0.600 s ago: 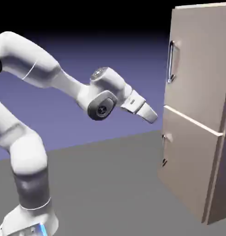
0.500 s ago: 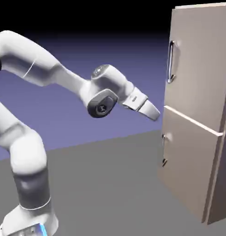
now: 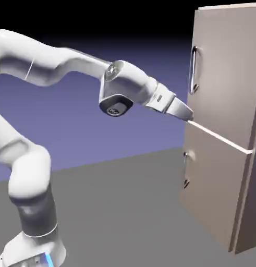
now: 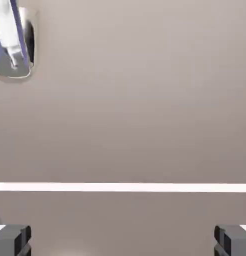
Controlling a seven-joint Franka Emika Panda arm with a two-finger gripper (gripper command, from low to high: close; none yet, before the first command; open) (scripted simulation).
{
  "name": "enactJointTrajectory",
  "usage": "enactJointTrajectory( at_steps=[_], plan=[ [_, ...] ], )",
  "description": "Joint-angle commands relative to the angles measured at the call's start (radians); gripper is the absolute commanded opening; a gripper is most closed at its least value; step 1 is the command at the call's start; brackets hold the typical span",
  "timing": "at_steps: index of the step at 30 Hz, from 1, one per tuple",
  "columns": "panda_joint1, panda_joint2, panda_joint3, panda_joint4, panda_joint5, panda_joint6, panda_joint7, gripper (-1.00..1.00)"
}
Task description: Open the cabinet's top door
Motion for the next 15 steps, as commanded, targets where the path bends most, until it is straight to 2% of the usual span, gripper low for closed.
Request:
enactJointTrajectory(
  at_steps=[1, 15],
  plan=[
    [-0.01, -0.001, 0.01, 0.009, 0.044, 0.0, -0.037, 0.0],
    [-0.152, -0.017, 0.148, 0.138, 0.653, -0.006, -0.558, 0.0]
  ],
)
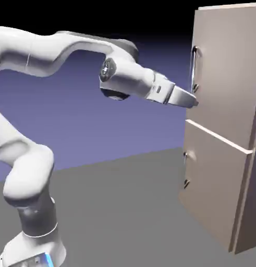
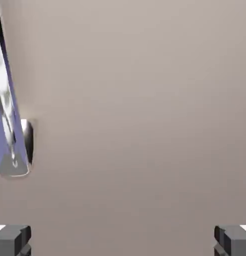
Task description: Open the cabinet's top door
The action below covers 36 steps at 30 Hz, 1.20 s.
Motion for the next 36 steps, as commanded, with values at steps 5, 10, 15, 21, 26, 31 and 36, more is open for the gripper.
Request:
enactJointTrajectory(
  at_steps=[5, 10, 15, 21, 26, 31, 36],
  plan=[
    [-0.051, -0.006, 0.049, 0.046, 0.218, -0.002, -0.186, 0.0],
    [-0.102, -0.012, 0.099, 0.092, 0.435, -0.004, -0.372, 0.0],
    [-0.152, -0.017, 0.148, 0.138, 0.653, -0.006, -0.558, 0.0],
    [-0.213, -0.024, 0.208, 0.193, 0.914, -0.008, -0.781, 0.0],
    [-0.264, -0.03, 0.257, 0.238, 1.131, -0.01, -0.966, 0.0],
    [-0.329, -0.004, 0.314, 0.294, 1.259, -0.015, -1.081, 0.0],
    [-0.455, 0.094, 0.417, 0.397, 1.304, -0.029, -1.136, -1.0]
  ],
)
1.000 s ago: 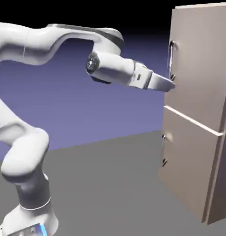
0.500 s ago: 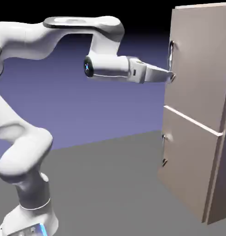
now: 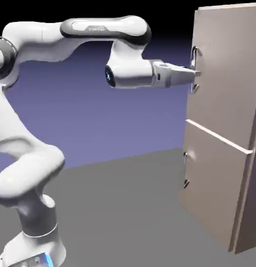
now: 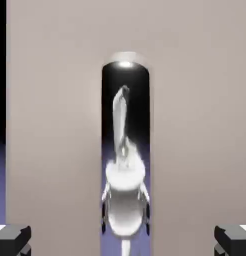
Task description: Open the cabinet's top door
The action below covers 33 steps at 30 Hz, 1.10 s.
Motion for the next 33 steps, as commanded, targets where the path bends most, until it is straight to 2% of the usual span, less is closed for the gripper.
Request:
enactJointTrajectory(
  at_steps=[1, 17, 25, 33],
  plan=[
    [0.0, 0.0, 0.0, 0.0, 0.0, 0.0, 0.0, -1.0],
    [0.524, -0.135, -0.503, -0.307, -0.614, -0.216, 0.399, -1.0],
    [0.619, -0.263, -0.716, -0.449, -0.962, -0.434, 0.599, -1.0],
    [0.621, -0.333, -0.959, -0.502, -1.293, -0.764, 0.717, -1.0]
  ],
)
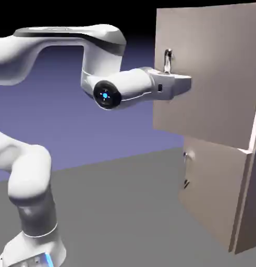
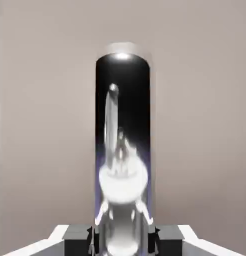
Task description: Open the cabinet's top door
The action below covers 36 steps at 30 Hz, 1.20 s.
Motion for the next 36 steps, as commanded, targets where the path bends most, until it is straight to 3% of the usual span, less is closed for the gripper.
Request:
enactJointTrajectory(
  at_steps=[1, 9, 19, 36],
  plan=[
    [-0.001, 0.001, -0.031, 0.003, -0.033, -0.042, 0.007, -1.0],
    [0.022, 0.072, -0.279, 0.096, -0.266, -0.39, 0.024, -1.0],
    [0.162, 0.282, -0.599, 0.345, -0.432, -0.825, -0.012, -1.0],
    [0.5, 0.778, -1.182, 0.743, -0.347, -1.467, -0.162, -1.0]
  ],
)
